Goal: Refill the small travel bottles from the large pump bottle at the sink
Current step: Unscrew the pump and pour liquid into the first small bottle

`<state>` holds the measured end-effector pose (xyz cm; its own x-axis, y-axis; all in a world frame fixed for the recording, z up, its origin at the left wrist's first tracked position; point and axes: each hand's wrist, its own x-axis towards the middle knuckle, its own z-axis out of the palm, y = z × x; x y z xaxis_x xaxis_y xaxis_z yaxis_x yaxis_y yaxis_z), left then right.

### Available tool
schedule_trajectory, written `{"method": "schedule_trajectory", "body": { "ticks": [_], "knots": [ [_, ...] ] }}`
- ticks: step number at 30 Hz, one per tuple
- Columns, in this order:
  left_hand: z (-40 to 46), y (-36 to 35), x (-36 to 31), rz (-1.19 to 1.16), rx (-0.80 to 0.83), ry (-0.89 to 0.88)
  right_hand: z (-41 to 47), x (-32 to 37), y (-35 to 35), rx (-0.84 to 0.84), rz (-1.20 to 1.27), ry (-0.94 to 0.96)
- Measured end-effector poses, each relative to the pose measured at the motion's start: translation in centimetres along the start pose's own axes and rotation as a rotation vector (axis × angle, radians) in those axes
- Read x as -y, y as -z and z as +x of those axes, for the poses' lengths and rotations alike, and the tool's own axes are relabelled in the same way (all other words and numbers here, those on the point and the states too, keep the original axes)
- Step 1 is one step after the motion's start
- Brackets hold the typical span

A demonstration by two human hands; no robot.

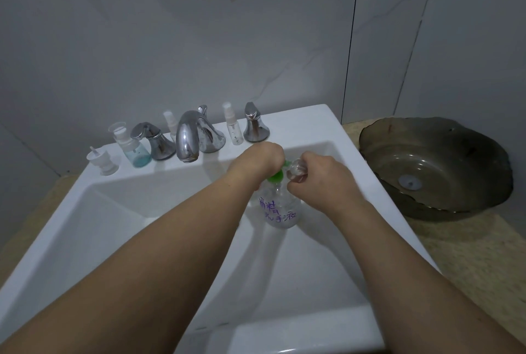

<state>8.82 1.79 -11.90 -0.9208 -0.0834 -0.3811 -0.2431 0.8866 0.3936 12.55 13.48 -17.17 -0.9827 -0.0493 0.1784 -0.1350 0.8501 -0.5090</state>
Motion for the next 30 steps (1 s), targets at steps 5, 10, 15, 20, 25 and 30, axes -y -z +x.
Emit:
{"method": "schedule_trajectory", "body": {
  "ticks": [5, 10, 15, 20, 25, 30],
  "knots": [
    [0.4, -0.3, 0.5, 0.175, -0.049, -0.13, 0.2, -0.1, -0.2, 0.023, -0.019, -0.006],
    [0.2, -0.2, 0.6, 0.138, -0.057, -0.123, 0.4, -0.1, -0.4, 0.009, -0.029, -0.008],
    [-0.1, 0.2, 0.3, -0.042, 0.057, 0.018, 0.5, 0.0, -0.4, 0.009, -0.02, -0.011],
    [-1.4, 1.9, 0.2, -0.173, 0.148, 0.11, 0.4, 0.2, -0.2, -0.048, 0.021, -0.019],
    [-1.9, 2.1, 0.2, -0.178, 0.184, 0.115, 0.4, 0.1, -0.2, -0.044, 0.032, -0.009],
    [-1.8, 1.8, -0.2, -0.163, 0.158, 0.113, 0.6, 0.1, -0.3, -0.049, 0.033, -0.008]
  ]
}}
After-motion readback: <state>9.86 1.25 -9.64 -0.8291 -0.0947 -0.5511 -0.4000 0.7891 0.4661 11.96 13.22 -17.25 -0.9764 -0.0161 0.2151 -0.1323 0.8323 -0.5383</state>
